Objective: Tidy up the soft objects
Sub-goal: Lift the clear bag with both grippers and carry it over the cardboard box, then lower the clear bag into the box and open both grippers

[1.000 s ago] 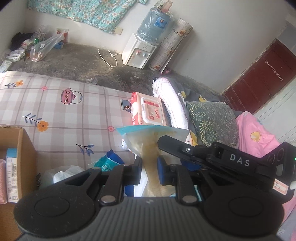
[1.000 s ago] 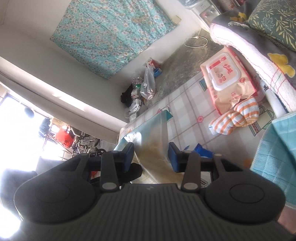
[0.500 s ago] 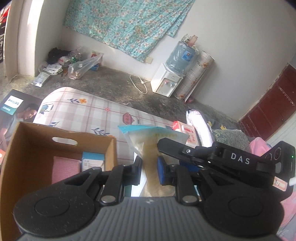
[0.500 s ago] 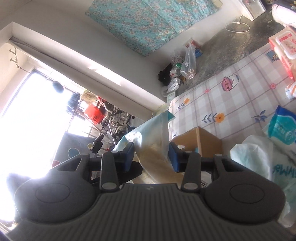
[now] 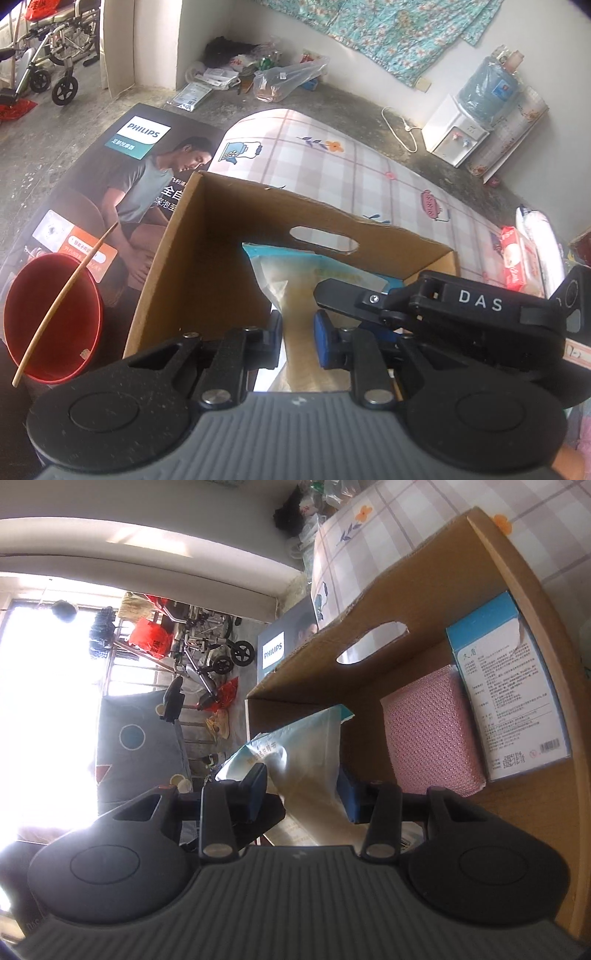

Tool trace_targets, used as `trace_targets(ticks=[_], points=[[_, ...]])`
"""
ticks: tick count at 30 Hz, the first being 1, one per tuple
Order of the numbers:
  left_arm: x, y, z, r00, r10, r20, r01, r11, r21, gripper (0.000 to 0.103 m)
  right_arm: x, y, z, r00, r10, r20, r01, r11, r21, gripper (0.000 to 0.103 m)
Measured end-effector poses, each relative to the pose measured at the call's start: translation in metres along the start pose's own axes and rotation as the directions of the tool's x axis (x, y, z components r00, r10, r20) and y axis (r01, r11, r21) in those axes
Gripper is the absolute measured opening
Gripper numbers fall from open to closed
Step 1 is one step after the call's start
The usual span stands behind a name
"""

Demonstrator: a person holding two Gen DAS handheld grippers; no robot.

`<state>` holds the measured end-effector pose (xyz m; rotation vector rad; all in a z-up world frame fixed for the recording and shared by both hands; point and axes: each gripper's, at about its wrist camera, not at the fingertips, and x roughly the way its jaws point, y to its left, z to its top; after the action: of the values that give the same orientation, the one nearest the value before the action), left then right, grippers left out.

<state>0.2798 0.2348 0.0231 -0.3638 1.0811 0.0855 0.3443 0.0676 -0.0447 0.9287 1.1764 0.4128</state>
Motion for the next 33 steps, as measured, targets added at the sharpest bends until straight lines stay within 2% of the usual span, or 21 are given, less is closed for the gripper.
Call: trace_targets(ticks=[2, 4, 6, 9, 14, 16, 18, 24, 28, 33], points=[[0.014, 0.012, 0.004, 0.999, 0.03, -0.014, -0.031, 0.999, -0.011, 0.022, 0.025, -0.007, 0.006, 1.0, -0.001, -0.011, 0.001, 0.999, 0.039, 0.043], [0.026, 0.021, 0.008, 0.998, 0.051, -0.022, -0.051, 0.998, -0.021, 0.034, 0.046, -0.016, 0.009, 1.0, 0.004, -0.009, -0.003, 0.996, 0.091, 0.045], [0.031, 0.029, 0.009, 0.997, 0.075, -0.013, -0.076, 0.996, -0.039, 0.038, 0.063, -0.024, 0.012, 1.0, -0.023, -0.02, 0.026, 0.992, 0.124, 0.049], [0.029, 0.034, 0.009, 0.997, 0.072, -0.008, -0.072, 0.997, -0.036, 0.039, 0.081, -0.035, 0.01, 0.997, -0.067, -0.028, 0.07, 0.988, 0.135, 0.049], [0.017, 0.035, 0.009, 0.998, 0.065, 0.023, -0.064, 0.998, -0.017, 0.042, 0.074, -0.03, 0.005, 0.995, -0.098, 0.02, 0.096, 0.993, 0.072, 0.047], [0.011, 0.035, 0.008, 0.998, 0.058, 0.038, -0.058, 0.998, -0.015, 0.045, 0.069, -0.025, 0.005, 0.994, -0.096, 0.046, 0.094, 0.995, 0.044, 0.043], [0.004, 0.034, 0.007, 0.997, 0.05, 0.053, -0.049, 0.999, -0.02, 0.046, 0.07, -0.02, 0.006, 0.993, -0.1, 0.056, 0.099, 0.995, 0.012, 0.034], [-0.001, 0.041, 0.004, 0.997, 0.057, 0.052, -0.054, 0.997, -0.062, 0.048, 0.102, -0.021, 0.005, 0.989, -0.145, -0.027, 0.144, 0.989, -0.017, 0.021], [-0.004, 0.047, 0.0, 0.997, 0.063, 0.044, -0.059, 0.995, -0.086, 0.048, 0.109, -0.018, 0.0, 0.991, -0.129, -0.044, 0.128, 0.991, -0.023, 0.022], [-0.026, 0.043, -0.008, 0.995, 0.037, 0.088, -0.029, 0.995, -0.094, 0.057, 0.078, -0.01, -0.002, 0.998, -0.069, -0.015, 0.068, 0.997, -0.041, 0.024]])
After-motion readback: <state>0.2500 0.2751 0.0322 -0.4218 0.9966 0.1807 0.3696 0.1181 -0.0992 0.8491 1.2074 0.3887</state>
